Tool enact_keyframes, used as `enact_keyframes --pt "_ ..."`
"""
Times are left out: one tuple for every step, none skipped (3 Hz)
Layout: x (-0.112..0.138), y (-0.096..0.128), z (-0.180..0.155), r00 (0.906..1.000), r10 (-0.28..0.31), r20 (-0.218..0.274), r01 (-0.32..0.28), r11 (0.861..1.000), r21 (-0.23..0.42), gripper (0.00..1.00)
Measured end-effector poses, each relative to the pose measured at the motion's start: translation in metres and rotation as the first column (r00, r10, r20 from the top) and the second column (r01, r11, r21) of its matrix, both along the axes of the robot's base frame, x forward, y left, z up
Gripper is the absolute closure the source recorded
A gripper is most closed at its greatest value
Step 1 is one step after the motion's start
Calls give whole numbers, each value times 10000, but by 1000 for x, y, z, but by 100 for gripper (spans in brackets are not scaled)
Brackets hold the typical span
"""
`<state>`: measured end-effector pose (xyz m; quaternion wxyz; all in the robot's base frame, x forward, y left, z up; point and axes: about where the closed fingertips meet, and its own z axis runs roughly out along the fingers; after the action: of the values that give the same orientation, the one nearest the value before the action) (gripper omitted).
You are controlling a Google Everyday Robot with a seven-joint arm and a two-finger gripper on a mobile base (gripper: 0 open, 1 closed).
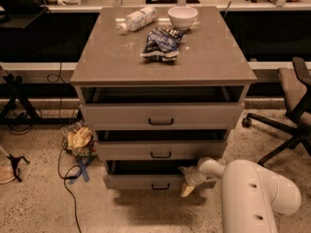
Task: Open bottom drawer
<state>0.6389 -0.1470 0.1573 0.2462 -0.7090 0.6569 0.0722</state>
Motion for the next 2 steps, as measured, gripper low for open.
enact_keyframes --pt "0 0 0 10000 1 -4 -1 10000 0 0" --pt "-2 2 0 9999 -63 -147 60 9998 -195 0"
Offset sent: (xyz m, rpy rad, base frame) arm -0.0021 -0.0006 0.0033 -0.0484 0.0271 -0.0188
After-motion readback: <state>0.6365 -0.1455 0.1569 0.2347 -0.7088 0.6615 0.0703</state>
